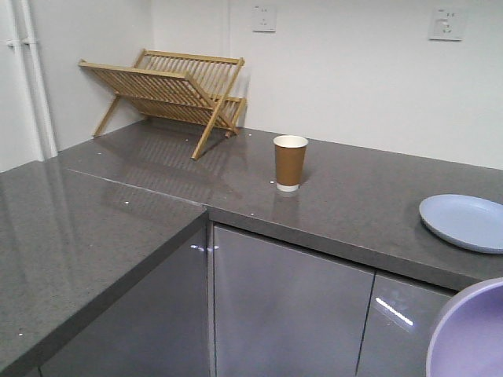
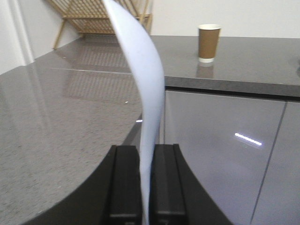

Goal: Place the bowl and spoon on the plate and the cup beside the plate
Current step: 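Drive the base to the counter with the blue plate and paper cup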

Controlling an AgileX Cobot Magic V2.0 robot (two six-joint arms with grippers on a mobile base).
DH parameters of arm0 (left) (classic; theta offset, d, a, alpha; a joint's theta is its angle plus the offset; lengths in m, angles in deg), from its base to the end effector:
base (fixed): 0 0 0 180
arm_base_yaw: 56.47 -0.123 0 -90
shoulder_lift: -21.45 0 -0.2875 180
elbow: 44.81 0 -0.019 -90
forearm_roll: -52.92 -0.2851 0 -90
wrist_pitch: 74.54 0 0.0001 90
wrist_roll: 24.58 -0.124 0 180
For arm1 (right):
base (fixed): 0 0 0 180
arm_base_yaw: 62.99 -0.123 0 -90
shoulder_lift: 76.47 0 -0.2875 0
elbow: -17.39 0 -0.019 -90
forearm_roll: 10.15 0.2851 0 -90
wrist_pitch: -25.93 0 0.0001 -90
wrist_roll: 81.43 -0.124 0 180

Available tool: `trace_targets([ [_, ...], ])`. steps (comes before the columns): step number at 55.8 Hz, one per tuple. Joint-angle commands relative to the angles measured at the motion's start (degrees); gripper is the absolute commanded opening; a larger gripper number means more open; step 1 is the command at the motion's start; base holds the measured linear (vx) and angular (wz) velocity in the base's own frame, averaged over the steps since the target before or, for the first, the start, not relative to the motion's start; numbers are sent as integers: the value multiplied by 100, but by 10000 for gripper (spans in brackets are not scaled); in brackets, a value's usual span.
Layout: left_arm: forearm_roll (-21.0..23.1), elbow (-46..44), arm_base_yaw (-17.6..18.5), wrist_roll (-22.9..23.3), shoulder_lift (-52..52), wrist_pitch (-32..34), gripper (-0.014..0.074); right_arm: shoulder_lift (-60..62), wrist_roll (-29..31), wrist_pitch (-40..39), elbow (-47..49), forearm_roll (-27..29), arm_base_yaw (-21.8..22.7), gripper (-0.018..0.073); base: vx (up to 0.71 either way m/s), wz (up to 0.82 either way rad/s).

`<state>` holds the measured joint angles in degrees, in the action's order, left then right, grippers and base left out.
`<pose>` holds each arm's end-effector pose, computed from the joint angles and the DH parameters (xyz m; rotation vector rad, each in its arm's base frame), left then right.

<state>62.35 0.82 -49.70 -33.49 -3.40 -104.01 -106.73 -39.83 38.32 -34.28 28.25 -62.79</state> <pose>0.1213 -0.0245 0.3362 0.1722 1.7318 -0.1481 0.1542 0.0160 0.3230 -0.1547 1.5929 0.0520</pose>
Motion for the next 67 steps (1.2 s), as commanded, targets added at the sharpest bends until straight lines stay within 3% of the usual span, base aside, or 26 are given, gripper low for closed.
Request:
trace_targets([
  [1, 57, -136, 47, -3, -57, 475, -4, -26, 1, -463, 171, 79, 14, -9, -4, -37],
  [67, 57, -136, 47, -3, -57, 475, -4, -26, 1, -463, 171, 79, 14, -9, 7, -30],
])
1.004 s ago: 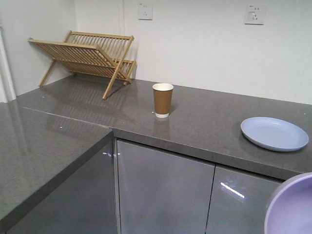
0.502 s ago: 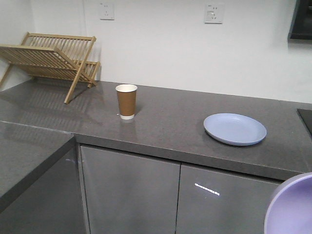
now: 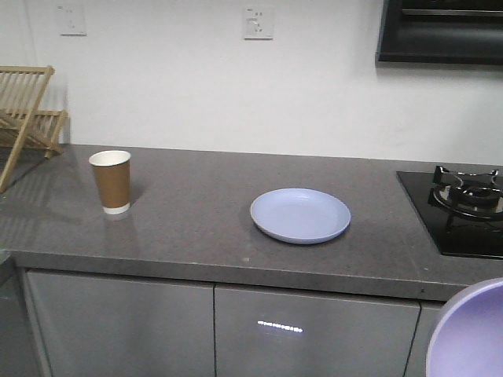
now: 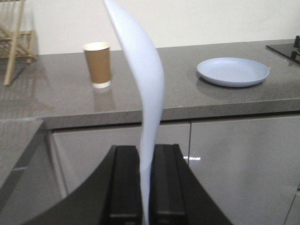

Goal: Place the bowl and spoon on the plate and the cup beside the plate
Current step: 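Drive the base to the counter with the blue plate and paper cup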

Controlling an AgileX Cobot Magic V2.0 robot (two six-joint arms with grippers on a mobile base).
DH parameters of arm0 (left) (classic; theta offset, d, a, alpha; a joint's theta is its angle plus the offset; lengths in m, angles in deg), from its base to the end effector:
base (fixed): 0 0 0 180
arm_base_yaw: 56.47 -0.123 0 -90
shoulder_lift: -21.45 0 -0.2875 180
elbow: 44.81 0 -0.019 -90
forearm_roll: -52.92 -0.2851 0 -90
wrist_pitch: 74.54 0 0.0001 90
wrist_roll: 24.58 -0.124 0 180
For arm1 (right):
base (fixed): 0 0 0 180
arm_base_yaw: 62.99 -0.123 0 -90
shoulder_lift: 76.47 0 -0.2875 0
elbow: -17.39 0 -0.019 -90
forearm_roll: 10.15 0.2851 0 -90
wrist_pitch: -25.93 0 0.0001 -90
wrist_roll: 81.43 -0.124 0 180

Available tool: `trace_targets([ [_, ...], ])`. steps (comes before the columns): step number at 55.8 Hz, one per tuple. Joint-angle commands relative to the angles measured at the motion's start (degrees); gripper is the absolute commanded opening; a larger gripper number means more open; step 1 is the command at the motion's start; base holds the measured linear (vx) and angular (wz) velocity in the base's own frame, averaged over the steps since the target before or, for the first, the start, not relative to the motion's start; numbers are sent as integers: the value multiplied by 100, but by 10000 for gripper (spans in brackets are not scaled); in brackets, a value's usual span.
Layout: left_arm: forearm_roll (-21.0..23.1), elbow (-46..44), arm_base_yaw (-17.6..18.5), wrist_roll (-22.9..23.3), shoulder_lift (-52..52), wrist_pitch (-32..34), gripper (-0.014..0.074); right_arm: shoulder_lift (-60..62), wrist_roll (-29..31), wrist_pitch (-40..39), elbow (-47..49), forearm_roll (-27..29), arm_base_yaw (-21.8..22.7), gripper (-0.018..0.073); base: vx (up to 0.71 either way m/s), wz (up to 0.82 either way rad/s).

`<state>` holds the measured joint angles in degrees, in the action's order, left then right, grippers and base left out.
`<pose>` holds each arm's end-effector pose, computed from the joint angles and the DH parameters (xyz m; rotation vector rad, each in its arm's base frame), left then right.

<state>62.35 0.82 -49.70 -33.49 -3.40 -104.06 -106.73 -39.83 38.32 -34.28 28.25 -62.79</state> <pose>0.1213 -0.0245 0.3361 0.1724 1.7327 -0.1482 0.1542 0.0160 0.3230 -0.1547 1.5929 0.0520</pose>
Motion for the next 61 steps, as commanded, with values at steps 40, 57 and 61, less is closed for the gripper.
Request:
trace_targets([
  [40, 57, -136, 47, -3, -57, 480, -4, -26, 1, -464, 171, 89, 14, -9, 29, -13],
  [57, 57, -136, 47, -3, -57, 480, -4, -26, 1, -464, 171, 89, 14, -9, 37, 5],
  [61, 57, -136, 47, -3, -57, 480, -4, -26, 1, -464, 171, 89, 14, -9, 35, 0],
])
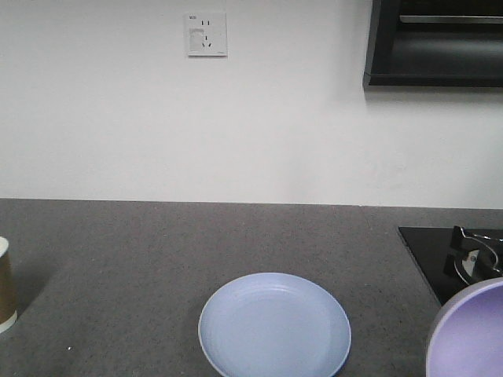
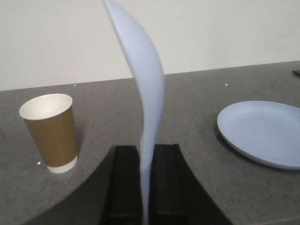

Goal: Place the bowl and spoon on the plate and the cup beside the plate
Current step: 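Drive the base to the counter with the blue plate and paper cup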

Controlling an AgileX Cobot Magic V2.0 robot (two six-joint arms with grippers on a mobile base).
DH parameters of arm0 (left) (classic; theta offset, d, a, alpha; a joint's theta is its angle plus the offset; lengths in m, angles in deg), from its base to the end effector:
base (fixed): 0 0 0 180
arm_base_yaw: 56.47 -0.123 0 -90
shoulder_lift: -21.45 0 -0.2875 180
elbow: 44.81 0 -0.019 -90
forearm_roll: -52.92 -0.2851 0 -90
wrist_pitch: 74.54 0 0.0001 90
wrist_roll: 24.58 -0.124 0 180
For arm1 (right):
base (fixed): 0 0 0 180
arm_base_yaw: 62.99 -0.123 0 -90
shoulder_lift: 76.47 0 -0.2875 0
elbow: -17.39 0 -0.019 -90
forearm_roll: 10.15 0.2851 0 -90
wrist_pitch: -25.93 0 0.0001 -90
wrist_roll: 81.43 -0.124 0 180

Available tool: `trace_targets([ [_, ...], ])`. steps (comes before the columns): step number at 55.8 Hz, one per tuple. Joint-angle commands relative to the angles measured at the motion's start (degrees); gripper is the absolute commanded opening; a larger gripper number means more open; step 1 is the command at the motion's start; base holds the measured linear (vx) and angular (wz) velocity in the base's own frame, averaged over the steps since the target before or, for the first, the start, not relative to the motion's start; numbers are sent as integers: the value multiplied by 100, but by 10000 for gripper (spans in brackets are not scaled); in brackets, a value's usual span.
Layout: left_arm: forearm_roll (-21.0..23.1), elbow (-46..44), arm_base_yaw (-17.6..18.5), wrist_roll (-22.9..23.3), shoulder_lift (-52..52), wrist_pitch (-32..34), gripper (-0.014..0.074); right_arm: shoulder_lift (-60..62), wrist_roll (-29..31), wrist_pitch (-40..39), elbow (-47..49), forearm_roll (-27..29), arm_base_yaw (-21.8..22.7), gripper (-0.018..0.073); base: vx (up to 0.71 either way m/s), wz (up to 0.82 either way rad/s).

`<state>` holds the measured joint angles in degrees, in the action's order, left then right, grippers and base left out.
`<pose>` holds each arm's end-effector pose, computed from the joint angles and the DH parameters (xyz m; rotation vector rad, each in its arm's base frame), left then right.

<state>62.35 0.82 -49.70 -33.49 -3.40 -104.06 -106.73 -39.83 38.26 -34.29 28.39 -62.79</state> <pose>0.1213 -0.0245 0.3361 0.1724 1.7327 -0.1482 0.1542 0.0160 0.3231 -0.1525 1.5922 0.0537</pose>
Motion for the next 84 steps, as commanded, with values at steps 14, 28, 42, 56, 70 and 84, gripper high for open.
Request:
trace_targets([
  [14, 57, -136, 47, -3, -57, 480, -4, -26, 1, -457, 172, 80, 14, -9, 30, -8],
  [28, 57, -136, 47, -3, -75, 480, -4, -26, 1, -457, 172, 80, 14, -9, 18, -11],
  [42, 57, -131, 47, -3, -75, 480, -4, -26, 1, -457, 172, 80, 14, -9, 6, -5],
  [56, 57, -131, 47, -3, -75, 480, -4, -26, 1, -457, 172, 80, 14, -9, 1, -1],
  [70, 57, -131, 47, -3, -75, 480, -4, -26, 1, -457, 172, 80, 14, -9, 0, 0],
  [84, 57, -131, 47, -3, -75, 480, -4, -26, -7, -457, 172, 79, 14, -9, 0, 0],
])
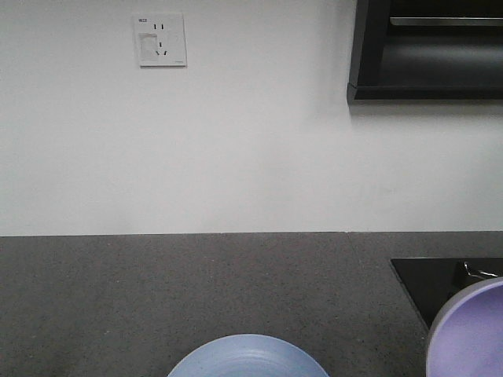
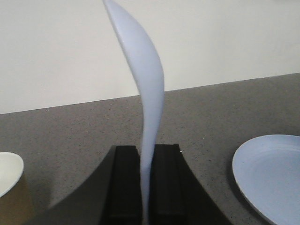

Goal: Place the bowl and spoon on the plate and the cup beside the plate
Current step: 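Drive the base to the counter with the blue plate and paper cup, then lower the bowl onto the blue plate, open the right gripper, withdraw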

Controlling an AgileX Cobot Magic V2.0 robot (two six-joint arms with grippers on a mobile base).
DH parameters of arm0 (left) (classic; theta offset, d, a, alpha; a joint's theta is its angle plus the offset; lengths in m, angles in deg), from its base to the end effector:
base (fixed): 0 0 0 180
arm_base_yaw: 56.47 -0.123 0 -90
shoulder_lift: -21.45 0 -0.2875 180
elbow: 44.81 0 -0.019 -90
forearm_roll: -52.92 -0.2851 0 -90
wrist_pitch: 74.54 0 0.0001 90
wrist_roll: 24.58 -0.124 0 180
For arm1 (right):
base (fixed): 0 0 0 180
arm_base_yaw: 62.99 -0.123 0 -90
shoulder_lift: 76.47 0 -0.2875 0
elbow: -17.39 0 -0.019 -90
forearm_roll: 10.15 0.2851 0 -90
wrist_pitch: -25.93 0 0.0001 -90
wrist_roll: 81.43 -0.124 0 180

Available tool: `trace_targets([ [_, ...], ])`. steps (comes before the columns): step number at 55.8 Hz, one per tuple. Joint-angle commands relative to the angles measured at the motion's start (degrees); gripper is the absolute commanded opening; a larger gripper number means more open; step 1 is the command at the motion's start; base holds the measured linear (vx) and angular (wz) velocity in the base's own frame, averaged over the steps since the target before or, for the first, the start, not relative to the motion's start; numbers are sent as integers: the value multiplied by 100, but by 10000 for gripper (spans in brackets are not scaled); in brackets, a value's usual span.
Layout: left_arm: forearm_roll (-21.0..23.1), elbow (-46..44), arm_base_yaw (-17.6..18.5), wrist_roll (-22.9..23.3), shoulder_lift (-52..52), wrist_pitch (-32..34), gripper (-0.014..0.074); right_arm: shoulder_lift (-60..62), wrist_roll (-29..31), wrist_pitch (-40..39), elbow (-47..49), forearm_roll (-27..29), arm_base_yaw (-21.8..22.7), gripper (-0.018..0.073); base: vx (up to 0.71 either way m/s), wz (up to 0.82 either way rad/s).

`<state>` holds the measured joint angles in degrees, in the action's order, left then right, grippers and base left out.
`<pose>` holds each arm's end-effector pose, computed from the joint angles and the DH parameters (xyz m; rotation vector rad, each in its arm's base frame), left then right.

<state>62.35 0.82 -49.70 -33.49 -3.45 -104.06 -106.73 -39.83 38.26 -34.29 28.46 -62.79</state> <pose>0.1215 -0.0245 0.3360 0.1724 1.7336 -0.1482 0.1542 0.0160 0.3231 -0.1517 1.5921 0.0548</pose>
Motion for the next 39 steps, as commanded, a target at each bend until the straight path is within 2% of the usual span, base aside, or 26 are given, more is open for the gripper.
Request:
trace_targets([
  [1, 57, -131, 47, -3, -70, 480, -4, -26, -7, -457, 172, 72, 14, -9, 0, 0],
  [14, 57, -131, 47, -3, -70, 522, -4, -70, -27, -54, 172, 135, -8, -9, 0, 0],
  [21, 57, -131, 47, -3, -70, 522, -4, -383, -27, 489, 213, 48, -390, -9, 0, 0],
  [30, 57, -131, 47, -3, -70, 522, -4, -1453, -412, 1399, 583, 25, -799, -9, 0, 0],
  [39, 57, -131, 47, -3, -70, 518, -4, -2975, -637, 2233, 1407, 7, -816, -9, 0, 0],
])
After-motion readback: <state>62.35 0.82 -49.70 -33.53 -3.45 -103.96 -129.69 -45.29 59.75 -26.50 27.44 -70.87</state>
